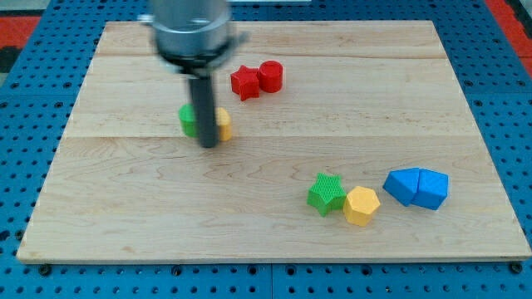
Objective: Push the yellow heart and green circle left
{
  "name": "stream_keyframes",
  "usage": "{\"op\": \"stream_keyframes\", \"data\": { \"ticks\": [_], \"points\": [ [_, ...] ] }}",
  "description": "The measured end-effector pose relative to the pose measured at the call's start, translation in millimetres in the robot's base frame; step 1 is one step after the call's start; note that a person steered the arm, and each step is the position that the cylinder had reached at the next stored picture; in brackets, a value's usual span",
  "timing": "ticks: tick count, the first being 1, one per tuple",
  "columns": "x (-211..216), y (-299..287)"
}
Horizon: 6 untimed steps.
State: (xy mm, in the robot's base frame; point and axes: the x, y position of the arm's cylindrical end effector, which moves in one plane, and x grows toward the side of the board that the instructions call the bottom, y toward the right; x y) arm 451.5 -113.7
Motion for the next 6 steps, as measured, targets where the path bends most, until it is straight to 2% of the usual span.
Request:
{"op": "stream_keyframes", "data": {
  "ticks": [1, 3, 4, 5, 6],
  "points": [
    [-5.2, 0.5],
    [24.6, 72.1],
    [-29.0, 61.0],
    [-7.6, 6.2],
    [32.6, -34.4]
  ]
}}
